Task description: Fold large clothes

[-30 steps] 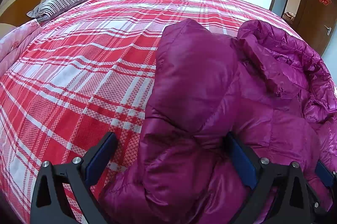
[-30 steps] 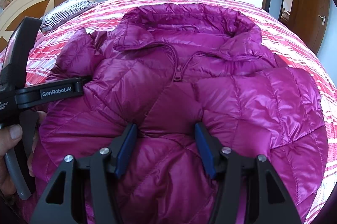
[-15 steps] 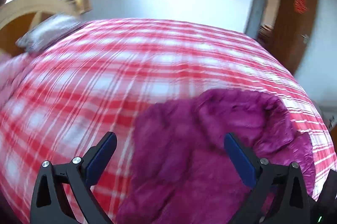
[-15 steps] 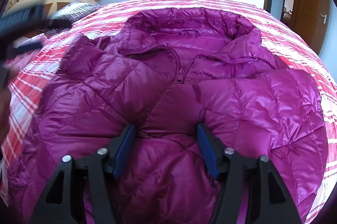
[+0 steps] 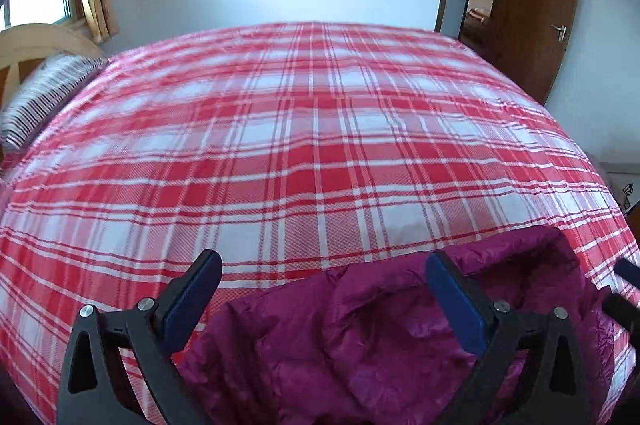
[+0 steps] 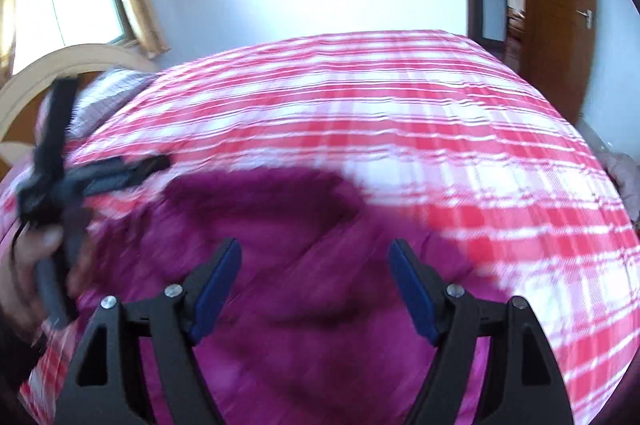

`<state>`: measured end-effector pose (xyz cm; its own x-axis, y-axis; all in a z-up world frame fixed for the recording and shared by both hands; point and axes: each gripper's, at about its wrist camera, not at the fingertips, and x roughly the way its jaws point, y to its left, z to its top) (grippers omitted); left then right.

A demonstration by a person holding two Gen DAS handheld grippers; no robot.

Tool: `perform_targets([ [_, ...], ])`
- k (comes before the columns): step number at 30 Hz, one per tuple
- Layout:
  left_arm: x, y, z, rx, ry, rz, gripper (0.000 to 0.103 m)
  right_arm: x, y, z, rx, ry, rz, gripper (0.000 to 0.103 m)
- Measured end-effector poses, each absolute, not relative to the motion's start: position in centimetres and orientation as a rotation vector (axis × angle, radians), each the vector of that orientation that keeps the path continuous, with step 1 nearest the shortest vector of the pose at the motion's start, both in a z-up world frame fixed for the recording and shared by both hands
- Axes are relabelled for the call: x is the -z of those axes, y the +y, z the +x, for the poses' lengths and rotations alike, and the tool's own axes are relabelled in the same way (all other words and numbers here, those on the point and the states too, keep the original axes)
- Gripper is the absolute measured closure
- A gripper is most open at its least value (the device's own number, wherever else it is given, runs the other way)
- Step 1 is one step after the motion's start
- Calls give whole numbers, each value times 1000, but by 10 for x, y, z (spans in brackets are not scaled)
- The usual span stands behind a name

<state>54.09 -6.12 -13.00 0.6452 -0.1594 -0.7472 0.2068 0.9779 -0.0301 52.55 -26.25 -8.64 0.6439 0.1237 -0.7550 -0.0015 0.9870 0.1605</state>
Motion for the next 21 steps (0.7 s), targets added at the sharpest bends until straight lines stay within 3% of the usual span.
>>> perform_targets([
  [7,155,-63,550,270,944,7,1,115,-269,603,-176,968,187,27],
  [9,163,-66,545,274,968,35,1,126,-259,609,-187,1020,117,38],
  [11,167,-66,539,288,978,55,1,128,-253,603,-223,1023,79,59],
  [14,153,-58,533,291,927,26,1,130,-247,590,-227,1014,3,75],
  [18,115,-47,535,277,812,-48,1,135,-244,573,-252,996,-55,81],
  [21,114,-57,551,266,834,-30,1,138,-240,564,-277,971,-103,81],
])
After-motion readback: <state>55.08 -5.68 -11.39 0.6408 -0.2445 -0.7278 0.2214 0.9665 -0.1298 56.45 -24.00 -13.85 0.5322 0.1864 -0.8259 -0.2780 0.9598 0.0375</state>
